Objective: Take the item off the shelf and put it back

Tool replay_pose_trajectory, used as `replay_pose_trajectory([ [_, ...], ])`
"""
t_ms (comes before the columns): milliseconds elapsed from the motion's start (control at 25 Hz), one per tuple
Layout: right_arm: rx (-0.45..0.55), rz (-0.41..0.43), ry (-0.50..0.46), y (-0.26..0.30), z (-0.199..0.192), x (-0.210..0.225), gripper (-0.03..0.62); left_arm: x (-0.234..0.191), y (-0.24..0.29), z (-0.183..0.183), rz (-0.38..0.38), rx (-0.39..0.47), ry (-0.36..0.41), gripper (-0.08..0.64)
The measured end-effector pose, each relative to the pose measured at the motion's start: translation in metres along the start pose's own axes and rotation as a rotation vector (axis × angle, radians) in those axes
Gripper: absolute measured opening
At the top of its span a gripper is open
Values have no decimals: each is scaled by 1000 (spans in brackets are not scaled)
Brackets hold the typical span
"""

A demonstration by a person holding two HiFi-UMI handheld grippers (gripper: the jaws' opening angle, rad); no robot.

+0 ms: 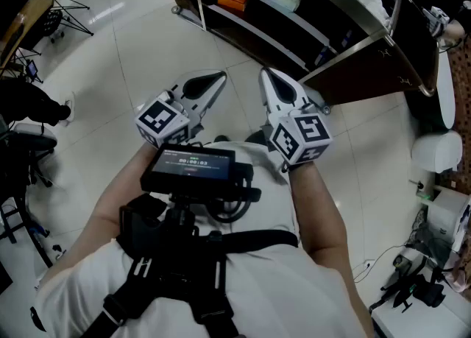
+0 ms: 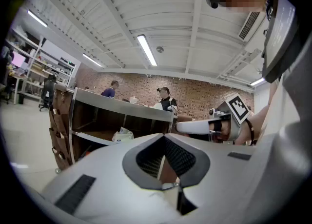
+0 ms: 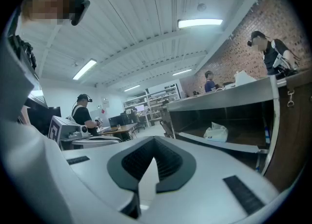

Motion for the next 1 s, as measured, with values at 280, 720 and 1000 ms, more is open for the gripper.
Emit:
replay_pose_trajectory([
  [280,-27,5,15,9,-11,1,6,-40,-9,-14,71,6,-20,8],
  [720,-88,3,73,46,-30,81,6,-52,56,-11,68,-86,-36,8],
  [1000,-94,17,111,76,-21,154,6,-85,128,7,115,-137,4,8],
])
Point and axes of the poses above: the fingertips, and each gripper's own axes: y forward along the fingers, x to its right, z out of its top, the point moved 4 cm from there along -y, backward along the fingers, and after that the axes turned 15 degrees about z, right-handed, at the moved point
